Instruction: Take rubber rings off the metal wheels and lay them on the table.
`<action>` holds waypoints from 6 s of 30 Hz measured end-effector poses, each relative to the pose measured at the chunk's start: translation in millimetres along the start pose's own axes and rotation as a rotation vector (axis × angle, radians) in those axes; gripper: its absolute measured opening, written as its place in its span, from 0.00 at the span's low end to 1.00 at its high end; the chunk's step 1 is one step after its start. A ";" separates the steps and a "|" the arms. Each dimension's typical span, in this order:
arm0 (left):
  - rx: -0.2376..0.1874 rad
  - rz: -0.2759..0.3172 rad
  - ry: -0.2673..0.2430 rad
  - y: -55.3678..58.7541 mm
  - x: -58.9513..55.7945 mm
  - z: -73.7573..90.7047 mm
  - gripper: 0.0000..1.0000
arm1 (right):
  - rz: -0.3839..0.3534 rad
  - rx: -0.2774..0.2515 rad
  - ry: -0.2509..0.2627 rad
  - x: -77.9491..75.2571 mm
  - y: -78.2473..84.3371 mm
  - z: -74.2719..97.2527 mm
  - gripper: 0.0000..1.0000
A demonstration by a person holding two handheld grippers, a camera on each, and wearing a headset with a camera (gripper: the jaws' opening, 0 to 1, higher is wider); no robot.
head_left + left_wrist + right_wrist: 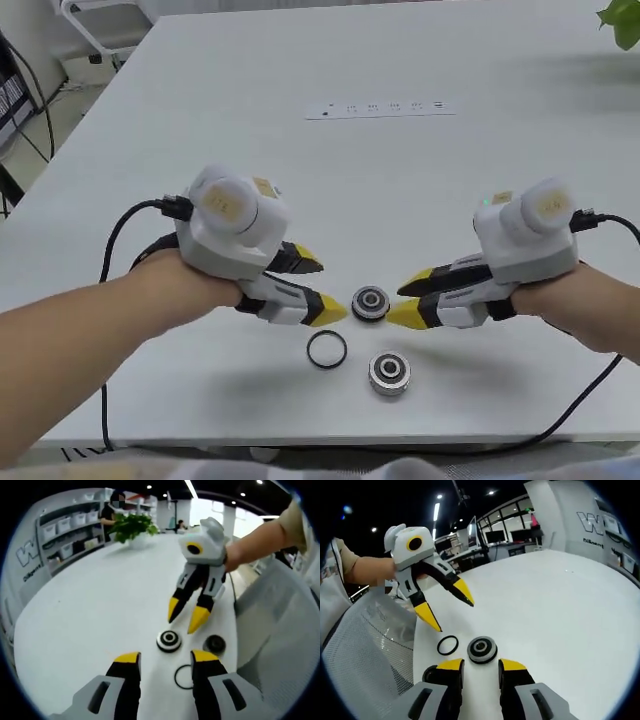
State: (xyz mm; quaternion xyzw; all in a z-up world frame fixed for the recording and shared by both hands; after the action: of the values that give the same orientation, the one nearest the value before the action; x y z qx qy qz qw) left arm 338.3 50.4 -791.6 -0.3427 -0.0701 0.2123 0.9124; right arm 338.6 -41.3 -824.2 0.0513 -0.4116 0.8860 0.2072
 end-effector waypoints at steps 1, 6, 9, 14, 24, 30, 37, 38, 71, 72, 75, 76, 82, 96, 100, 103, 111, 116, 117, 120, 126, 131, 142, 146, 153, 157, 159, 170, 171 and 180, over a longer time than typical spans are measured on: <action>0.000 0.002 0.002 -0.2 0.2 -1.5 0.40 | 0.006 0.003 0.001 -0.6 0.8 -1.1 0.25; 0.003 -0.002 0.010 -0.4 -0.7 -7.7 0.39 | 0.019 0.009 0.007 -3.3 2.7 -4.4 0.24; 0.008 -0.002 0.018 -0.2 -2.5 -12.1 0.38 | 0.025 0.004 0.007 -4.0 3.2 -6.0 0.23; 0.009 0.001 0.028 -1.0 -3.8 -18.0 0.36 | 0.044 -0.002 0.010 -3.6 1.5 -8.5 0.22; 0.005 0.001 0.042 -2.5 -5.8 -27.4 0.32 | 0.081 0.014 0.014 -3.5 3.0 -12.0 0.21; 0.010 -0.001 0.056 -4.0 -7.5 -33.1 0.30 | 0.078 0.006 0.016 -5.7 3.2 -12.1 0.20; 0.013 -0.007 0.068 -7.4 -9.4 -39.7 0.26 | 0.077 -0.001 0.015 -7.5 3.2 -11.6 0.20; 0.013 -0.009 0.069 -8.1 -9.7 -40.8 0.26 | 0.076 -0.001 0.015 -7.9 3.4 -11.6 0.20; 0.009 -0.096 0.020 -11.3 -8.9 -44.7 0.14 | 0.092 -0.009 0.029 -4.6 0.6 -17.3 0.24; 0.009 -0.096 0.018 -10.9 -9.0 -46.2 0.14 | 0.096 -0.009 0.032 -4.9 0.6 -17.3 0.24; 0.007 -0.095 0.012 -10.5 -9.4 -46.3 0.14 | 0.100 -0.009 0.034 -5.4 0.9 -17.1 0.23; 0.006 -0.093 0.012 -10.3 -9.5 -46.7 0.14 | 0.101 -0.008 0.035 -5.2 1.0 -17.1 0.23; 0.003 -0.091 0.011 -10.0 -9.5 -48.3 0.14 | 0.104 -0.009 0.039 -4.5 2.0 -16.4 0.22; 0.000 -0.097 0.008 -10.2 -11.4 -49.4 0.13 | 0.105 -0.003 0.032 -3.7 4.3 -13.9 0.21; -0.001 -0.096 0.011 -9.9 -11.7 -50.1 0.13 | 0.148 0.023 0.033 -3.7 4.9 -13.1 0.19; 0.000 -0.097 0.011 -10.1 -11.8 -50.0 0.13 | 0.157 0.028 0.035 -3.7 5.1 -13.1 0.19; -0.004 -0.093 0.010 -10.0 -11.5 -50.1 0.13 | 0.127 0.018 0.028 -4.4 7.7 -13.0 0.16; -0.002 -0.092 0.008 -10.2 -11.6 -50.6 0.13 | 0.098 0.021 0.028 -7.1 12.3 -9.3 0.05; -0.002 -0.091 0.008 -10.2 -11.6 -50.6 0.13 | 0.095 0.020 0.029 -6.7 12.2 -9.7 0.04; -0.001 -0.090 0.007 -10.3 -11.8 -50.7 0.13 | 0.071 0.017 0.030 -6.7 11.9 -9.7 0.03; -0.002 -0.086 -0.001 -10.2 -12.5 -50.6 0.13 | 0.008 0.015 0.029 -4.6 10.9 -9.2 0.00; 0.005 -0.092 -0.006 -10.2 -12.5 -50.5 0.13 | -0.102 -0.016 0.018 -3.8 10.2 -8.2 0.00; 0.007 -0.091 -0.012 -10.0 -12.8 -50.0 0.13 | -0.172 -0.045 0.006 -2.7 9.7 -3.8 0.00; 0.008 -0.091 -0.015 -10.0 -13.0 -49.9 0.13 | -0.196 -0.056 0.002 -1.6 10.0 -2.4 0.00; 0.013 -0.096 -0.017 -10.0 -13.8 -49.8 0.13 | -0.201 -0.052 0.007 -1.1 10.0 -1.4 0.00; 0.014 -0.095 -0.022 -10.0 -14.3 -49.7 0.12 | -0.185 -0.042 0.018 1.5 9.9 -0.8 0.00; 0.016 -0.095 -0.024 -10.0 -14.5 -49.6 0.12 | -0.176 -0.040 0.024 3.0 9.4 0.4 0.00; 0.014 -0.080 -0.031 -9.6 -15.0 -49.7 0.12 | -0.346 -0.095 0.011 -8.7 13.5 0.4 0.00; 0.014 -0.080 -0.032 -9.6 -15.0 -49.7 0.12 | -0.364 -0.106 0.007 -9.5 12.7 0.8 0.00; 0.018 -0.077 -0.040 -10.0 -15.4 -49.4 0.12 | -0.375 -0.137 -0.001 -2.8 6.3 1.1 0.00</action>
State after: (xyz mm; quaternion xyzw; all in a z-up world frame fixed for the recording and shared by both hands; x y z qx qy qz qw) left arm 341.3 7.5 -822.1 -0.3272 -0.0997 0.1844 0.9214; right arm 338.5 -46.6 -828.7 0.1131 -0.4541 0.8018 0.3717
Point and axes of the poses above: the centre of the closed fingertips' face, and the gripper's own axes: z roughly backward along the fingers, x roughly to its left, y roughly out of its underside, the point moved 3 cm from there along z, roughly backward along the fingers, and after that the axes turned 7 degrees about x, right-handed, at the moved point
